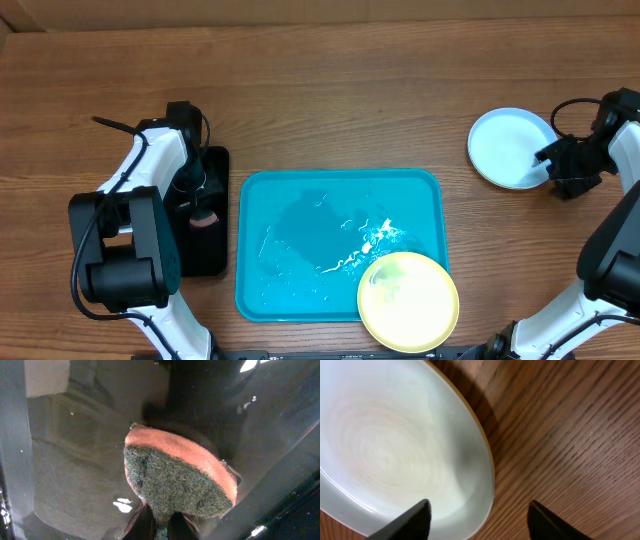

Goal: Clean dirty plates on tray and stack at the side
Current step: 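Move the right gripper to the yellow plate's rim on the teal tray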

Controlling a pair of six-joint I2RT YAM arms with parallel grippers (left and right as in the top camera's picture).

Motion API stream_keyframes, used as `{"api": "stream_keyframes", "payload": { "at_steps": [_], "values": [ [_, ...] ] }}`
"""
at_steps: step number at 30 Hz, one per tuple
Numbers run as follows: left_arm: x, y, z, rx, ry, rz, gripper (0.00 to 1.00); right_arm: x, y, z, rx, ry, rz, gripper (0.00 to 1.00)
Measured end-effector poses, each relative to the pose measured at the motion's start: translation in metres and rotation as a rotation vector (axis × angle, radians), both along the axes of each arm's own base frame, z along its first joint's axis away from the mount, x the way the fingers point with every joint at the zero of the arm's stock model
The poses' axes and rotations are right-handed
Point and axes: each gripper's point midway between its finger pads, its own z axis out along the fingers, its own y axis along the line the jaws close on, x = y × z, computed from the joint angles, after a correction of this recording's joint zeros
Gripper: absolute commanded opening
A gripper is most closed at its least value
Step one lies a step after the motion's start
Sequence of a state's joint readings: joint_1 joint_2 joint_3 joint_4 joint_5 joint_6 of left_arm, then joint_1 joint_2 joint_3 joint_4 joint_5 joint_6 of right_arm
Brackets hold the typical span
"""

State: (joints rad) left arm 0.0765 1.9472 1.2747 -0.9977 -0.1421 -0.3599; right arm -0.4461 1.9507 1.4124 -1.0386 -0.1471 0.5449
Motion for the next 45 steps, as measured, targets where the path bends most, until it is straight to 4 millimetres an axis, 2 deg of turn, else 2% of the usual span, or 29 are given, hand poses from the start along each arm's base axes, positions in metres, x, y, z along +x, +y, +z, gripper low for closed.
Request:
{"api": "stream_keyframes", "payload": {
  "at_steps": [4,7,10,12,15,16,17,18,20,22,24,27,29,30,31,33,36,40,45],
  "values": [
    [0.000,0.000,0.000,0.000,0.000,0.000,0.04,-0.007,0.004,0.001,0.015,0.027,0.027,0.67],
    [0.000,0.000,0.000,0.000,0.000,0.000,0.05,-0.009,0.008,0.012,0.024,0.048,0.062,0.68],
    [0.000,0.000,0.000,0.000,0.000,-0.001,0.04,0.007,0.013,0.039,0.002,0.008,0.123,0.69],
    [0.000,0.000,0.000,0.000,0.001,-0.005,0.04,0.022,0.022,0.065,-0.025,-0.044,0.180,0.69],
    [0.000,0.000,0.000,-0.002,0.003,-0.021,0.04,0.035,0.052,0.117,-0.072,-0.126,0.297,0.69],
    [0.000,0.000,0.000,-0.003,0.003,-0.023,0.04,0.037,0.060,0.128,-0.083,-0.147,0.323,0.67],
    [0.000,0.000,0.000,-0.003,0.003,-0.025,0.04,0.037,0.075,0.145,-0.101,-0.176,0.370,0.60],
    [0.000,0.000,0.000,-0.003,0.004,-0.026,0.04,0.035,0.088,0.156,-0.113,-0.196,0.415,0.57],
    [0.000,0.000,0.000,-0.003,0.003,-0.027,0.04,0.024,0.117,0.175,-0.129,-0.212,0.486,0.57],
    [0.000,0.000,0.000,-0.003,0.003,-0.027,0.04,0.002,0.143,0.183,-0.134,-0.170,0.548,0.57],
    [0.000,0.000,0.000,-0.002,0.002,-0.027,0.04,-0.021,0.158,0.185,-0.141,-0.099,0.570,0.51],
    [0.001,0.000,0.000,-0.002,-0.002,-0.027,0.04,-0.043,0.165,0.184,-0.156,-0.014,0.540,0.56],
    [0.003,0.000,0.000,-0.002,-0.007,-0.027,0.04,-0.049,0.167,0.183,-0.160,0.005,0.515,0.56],
    [0.003,0.000,0.000,-0.001,-0.009,-0.027,0.04,-0.052,0.168,0.182,-0.158,0.012,0.507,0.63],
    [0.004,0.000,0.000,-0.001,-0.011,-0.027,0.04,-0.057,0.169,0.180,-0.155,0.022,0.495,0.65],
    [0.004,0.000,-0.001,-0.002,-0.013,-0.027,0.04,-0.065,0.171,0.176,-0.152,0.040,0.487,0.65],
    [0.004,0.000,-0.001,-0.001,-0.015,-0.027,0.04,-0.080,0.171,0.166,-0.146,0.084,0.485,0.60],
    [0.005,0.000,-0.001,-0.001,-0.016,-0.030,0.04,-0.095,0.169,0.138,-0.138,0.162,0.486,0.64],
    [0.005,0.000,-0.001,-0.002,-0.016,-0.030,0.04,-0.111,0.170,0.079,-0.108,0.234,0.574,0.68]
  ]
}}
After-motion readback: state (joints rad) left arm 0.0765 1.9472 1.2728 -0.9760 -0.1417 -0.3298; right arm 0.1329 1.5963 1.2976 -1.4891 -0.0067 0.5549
